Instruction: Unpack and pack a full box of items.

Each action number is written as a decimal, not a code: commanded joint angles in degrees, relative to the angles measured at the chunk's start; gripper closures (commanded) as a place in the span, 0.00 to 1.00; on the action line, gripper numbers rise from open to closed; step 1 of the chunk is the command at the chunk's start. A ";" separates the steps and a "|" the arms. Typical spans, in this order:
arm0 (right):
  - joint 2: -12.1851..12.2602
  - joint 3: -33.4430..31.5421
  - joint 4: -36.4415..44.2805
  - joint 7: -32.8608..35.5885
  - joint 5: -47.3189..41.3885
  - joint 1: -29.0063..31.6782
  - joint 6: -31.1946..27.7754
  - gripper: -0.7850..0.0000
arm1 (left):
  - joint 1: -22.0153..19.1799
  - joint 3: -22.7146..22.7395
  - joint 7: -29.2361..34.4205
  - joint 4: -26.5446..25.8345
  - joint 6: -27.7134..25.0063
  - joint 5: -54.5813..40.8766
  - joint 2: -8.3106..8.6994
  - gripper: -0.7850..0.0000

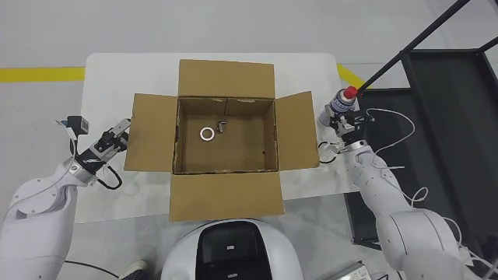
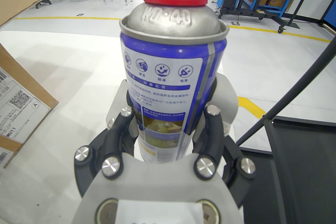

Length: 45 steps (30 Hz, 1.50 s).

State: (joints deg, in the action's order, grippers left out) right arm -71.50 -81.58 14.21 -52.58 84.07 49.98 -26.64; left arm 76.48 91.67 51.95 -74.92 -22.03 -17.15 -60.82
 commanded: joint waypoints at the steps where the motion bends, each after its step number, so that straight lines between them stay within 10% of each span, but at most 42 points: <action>1: -0.18 0.27 -0.56 0.28 -0.19 -0.35 0.73 1.00 | 0.00 0.00 0.00 0.00 0.00 0.00 0.00 0.00; 22: -0.88 2.54 -2.66 0.55 -1.88 0.68 3.29 1.00 | 0.00 0.00 0.00 0.00 0.00 0.00 0.00 0.00; 23: -0.89 2.58 -2.70 0.53 -2.07 0.83 3.17 0.94 | 0.00 0.00 0.00 0.00 0.00 0.00 0.00 0.00; 26: -0.90 2.77 -2.61 0.41 -2.47 1.26 2.81 0.00 | 0.00 0.00 0.00 0.00 0.00 0.00 0.00 0.00; 45: 1.02 4.00 2.27 -12.27 -0.43 3.65 2.08 0.00 | 0.00 0.00 0.00 0.00 0.00 0.00 0.00 0.00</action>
State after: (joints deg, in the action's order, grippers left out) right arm -70.65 -77.54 16.10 -63.97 83.54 53.50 -24.52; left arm 76.48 91.67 51.95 -74.92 -22.03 -17.15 -60.82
